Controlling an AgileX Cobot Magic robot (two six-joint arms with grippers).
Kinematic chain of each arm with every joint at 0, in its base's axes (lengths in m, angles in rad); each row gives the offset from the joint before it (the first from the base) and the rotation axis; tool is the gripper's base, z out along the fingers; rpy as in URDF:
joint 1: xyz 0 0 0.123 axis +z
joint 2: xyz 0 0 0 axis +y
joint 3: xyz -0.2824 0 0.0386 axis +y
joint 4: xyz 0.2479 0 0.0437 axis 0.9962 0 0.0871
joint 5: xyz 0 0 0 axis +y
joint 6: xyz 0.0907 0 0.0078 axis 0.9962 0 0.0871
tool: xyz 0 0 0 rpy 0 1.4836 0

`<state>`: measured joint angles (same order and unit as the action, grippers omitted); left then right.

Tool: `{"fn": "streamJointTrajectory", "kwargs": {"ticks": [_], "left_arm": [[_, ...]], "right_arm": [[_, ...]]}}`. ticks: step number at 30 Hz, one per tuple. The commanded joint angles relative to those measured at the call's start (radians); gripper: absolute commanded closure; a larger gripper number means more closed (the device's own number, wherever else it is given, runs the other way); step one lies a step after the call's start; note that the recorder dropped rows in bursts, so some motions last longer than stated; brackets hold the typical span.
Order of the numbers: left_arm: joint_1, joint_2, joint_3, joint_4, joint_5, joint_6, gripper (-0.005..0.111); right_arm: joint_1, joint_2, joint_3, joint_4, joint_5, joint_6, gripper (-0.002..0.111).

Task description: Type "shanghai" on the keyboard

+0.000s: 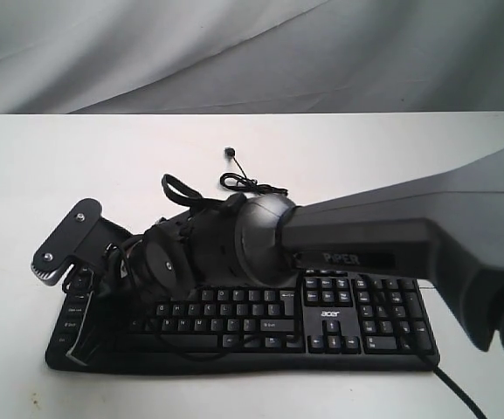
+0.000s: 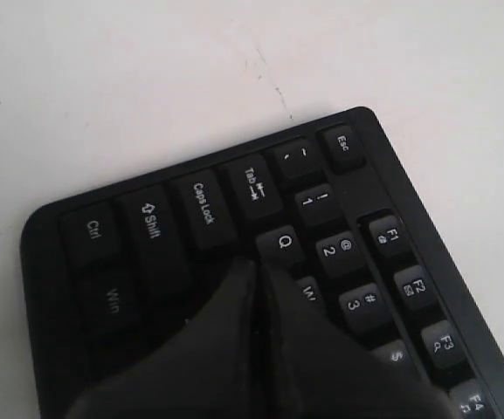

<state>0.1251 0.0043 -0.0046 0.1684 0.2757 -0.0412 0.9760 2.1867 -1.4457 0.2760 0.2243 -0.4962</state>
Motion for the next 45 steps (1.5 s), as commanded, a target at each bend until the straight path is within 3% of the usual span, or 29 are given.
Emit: {"fn": "streamJointTrajectory", "kwargs": {"ticks": [1, 29, 39, 45], "left_arm": [[-0.007, -0.004, 0.005, -0.002, -0.010, -0.004, 0.107], [-0.007, -0.004, 0.005, -0.002, -0.010, -0.004, 0.107], [-0.007, -0.004, 0.005, -0.002, -0.010, -0.004, 0.107], [-0.007, -0.004, 0.005, -0.002, -0.010, -0.004, 0.107]], "right_arm": [[0.000, 0.011, -0.004, -0.014, 0.005, -0.004, 0.108], [0.000, 0.044, -0.004, -0.029, 0.026, -0.002, 0.108], [-0.021, -0.041, -0.001, -0.059, 0.056, 0.011, 0.108], [-0.050, -0.148, 0.146, -0.059, -0.008, 0.011, 0.108]]}}
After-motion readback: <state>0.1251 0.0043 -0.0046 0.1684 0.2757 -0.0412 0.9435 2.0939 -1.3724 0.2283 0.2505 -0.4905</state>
